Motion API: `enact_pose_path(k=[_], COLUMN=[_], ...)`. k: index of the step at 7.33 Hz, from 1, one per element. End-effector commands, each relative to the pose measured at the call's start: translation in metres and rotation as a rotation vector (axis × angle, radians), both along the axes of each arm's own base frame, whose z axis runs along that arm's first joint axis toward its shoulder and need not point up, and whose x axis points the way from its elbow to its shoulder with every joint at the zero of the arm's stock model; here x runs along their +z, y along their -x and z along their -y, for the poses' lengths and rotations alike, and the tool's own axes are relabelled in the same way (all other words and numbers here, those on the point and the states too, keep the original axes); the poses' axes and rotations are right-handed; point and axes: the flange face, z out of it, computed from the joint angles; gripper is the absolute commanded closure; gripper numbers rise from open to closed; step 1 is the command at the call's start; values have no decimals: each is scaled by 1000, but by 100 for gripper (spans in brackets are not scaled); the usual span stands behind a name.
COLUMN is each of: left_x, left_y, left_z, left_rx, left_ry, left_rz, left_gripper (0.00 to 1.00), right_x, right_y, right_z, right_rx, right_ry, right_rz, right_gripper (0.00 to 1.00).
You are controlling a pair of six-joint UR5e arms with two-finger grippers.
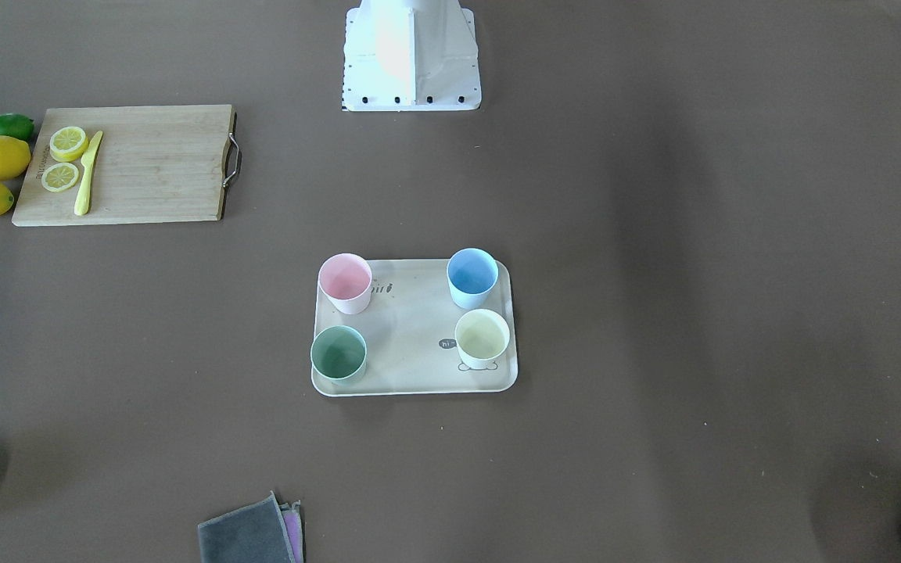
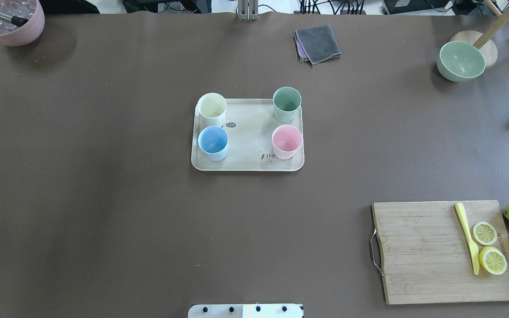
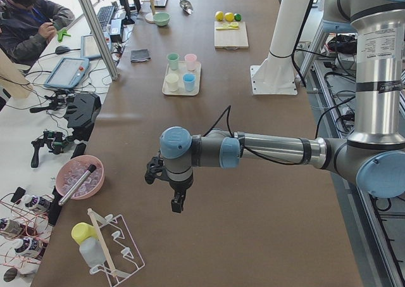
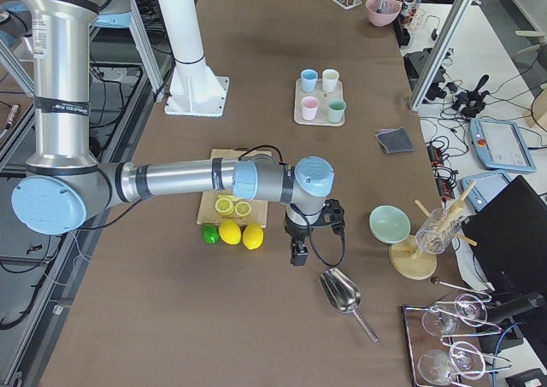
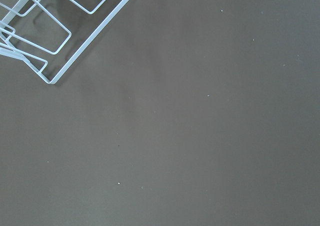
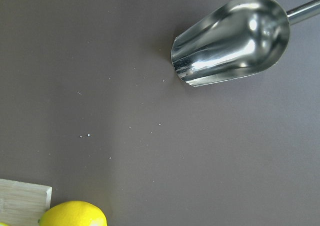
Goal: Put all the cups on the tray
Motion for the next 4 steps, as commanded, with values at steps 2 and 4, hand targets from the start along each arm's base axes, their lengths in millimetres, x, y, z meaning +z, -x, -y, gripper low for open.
enact_pose_path(k=[2,4], left_x=[-5,-5], left_y=[0,0], left_z=[0,0], left_rx=[2,2], left_ry=[-11,-11], left_rz=[1,1], left_gripper=[3,3], right_x=[-2,-1], right_y=[0,0], right_z=[1,2], right_rx=[0,0], right_ry=[-4,-13], right_rz=[3,3], right_gripper=[0,0])
